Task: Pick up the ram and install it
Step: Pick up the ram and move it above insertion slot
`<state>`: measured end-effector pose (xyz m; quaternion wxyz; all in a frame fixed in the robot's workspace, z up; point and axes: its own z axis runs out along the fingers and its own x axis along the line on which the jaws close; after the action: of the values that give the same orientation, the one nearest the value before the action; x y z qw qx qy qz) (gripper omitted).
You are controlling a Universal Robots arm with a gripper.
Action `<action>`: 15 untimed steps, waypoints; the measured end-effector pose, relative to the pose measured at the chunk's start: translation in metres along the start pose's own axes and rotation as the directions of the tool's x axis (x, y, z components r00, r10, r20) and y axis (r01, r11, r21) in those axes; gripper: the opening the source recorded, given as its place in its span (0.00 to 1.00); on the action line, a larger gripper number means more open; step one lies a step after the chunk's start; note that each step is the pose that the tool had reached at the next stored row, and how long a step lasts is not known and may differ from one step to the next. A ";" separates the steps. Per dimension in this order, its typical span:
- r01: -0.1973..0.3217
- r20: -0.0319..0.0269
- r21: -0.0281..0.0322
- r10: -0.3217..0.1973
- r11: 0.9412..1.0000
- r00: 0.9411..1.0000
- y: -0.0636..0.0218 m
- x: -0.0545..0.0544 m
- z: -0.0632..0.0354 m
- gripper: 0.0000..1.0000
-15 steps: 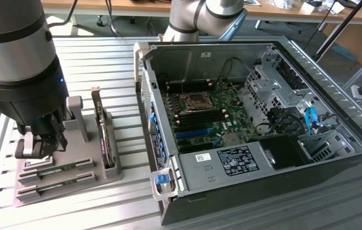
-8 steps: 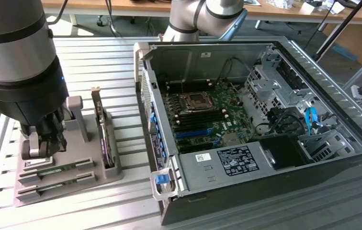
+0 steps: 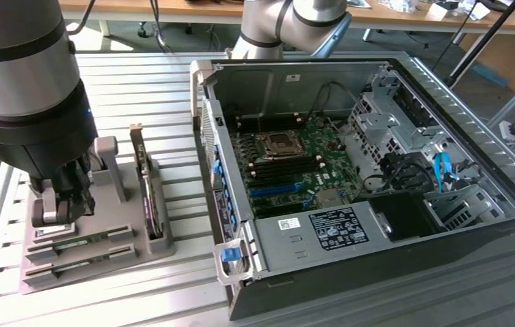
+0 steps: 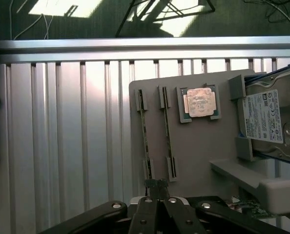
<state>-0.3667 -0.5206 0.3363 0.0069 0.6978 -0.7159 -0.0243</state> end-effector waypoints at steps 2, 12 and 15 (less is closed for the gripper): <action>0.007 0.000 0.000 -0.007 1.000 1.000 0.0000 0.000 0.0000 0.11; 0.127 -0.005 -0.003 -0.127 0.992 0.992 0.0000 0.000 0.0001 0.11; 0.132 -0.006 -0.004 -0.132 0.991 0.991 0.0000 0.000 0.0001 0.11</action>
<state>-0.3667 -0.5206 0.3362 0.0084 0.7437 -0.6680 -0.0238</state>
